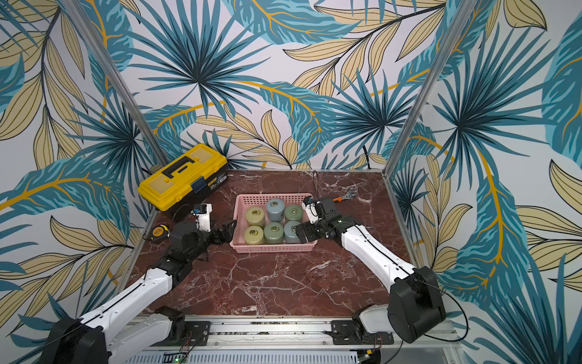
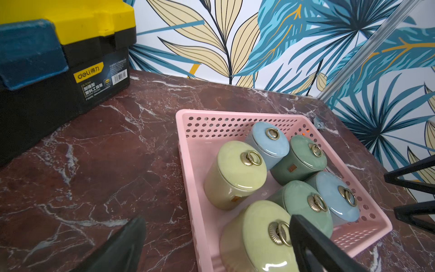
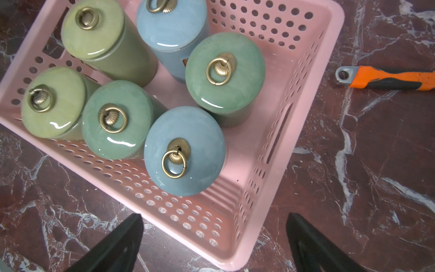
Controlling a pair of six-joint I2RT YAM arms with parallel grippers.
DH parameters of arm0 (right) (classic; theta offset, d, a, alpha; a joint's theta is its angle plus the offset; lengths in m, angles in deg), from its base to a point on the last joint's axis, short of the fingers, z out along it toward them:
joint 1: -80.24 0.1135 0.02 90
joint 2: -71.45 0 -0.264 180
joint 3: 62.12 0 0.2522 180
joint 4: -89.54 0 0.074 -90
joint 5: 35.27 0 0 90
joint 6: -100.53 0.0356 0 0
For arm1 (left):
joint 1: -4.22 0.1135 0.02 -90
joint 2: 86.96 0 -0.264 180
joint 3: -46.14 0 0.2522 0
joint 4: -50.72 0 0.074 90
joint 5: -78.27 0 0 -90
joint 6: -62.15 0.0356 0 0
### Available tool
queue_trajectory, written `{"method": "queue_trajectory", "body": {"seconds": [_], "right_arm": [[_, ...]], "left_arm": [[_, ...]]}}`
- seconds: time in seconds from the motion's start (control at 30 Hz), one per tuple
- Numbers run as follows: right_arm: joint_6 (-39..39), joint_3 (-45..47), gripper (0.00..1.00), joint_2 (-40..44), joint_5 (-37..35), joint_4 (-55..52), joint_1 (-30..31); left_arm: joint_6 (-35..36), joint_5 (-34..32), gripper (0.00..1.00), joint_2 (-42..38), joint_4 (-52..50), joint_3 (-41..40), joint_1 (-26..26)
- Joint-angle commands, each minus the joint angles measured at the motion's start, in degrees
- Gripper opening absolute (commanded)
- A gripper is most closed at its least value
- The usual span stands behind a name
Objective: Take the tea canister out of the basket
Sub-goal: Pick up the tea canister from the basket.
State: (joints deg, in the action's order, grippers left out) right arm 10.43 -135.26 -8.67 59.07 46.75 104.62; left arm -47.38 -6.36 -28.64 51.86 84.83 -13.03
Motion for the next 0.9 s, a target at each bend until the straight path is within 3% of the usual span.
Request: {"method": "queue_trajectory", "body": {"seconds": [0.0, 0.87], "right_arm": [[-1.72, -1.68, 0.99, -1.88, -3.41, -1.29, 1.40], [-2.76, -9.94, 0.99, -16.17, -1.97, -1.12, 5.15]], "left_arm": [[0.20, 0.67, 1.00, -0.67, 6.68, -3.35, 0.15], [1.34, -0.58, 1.00, -2.84, 4.09, -3.13, 0.26]]}}
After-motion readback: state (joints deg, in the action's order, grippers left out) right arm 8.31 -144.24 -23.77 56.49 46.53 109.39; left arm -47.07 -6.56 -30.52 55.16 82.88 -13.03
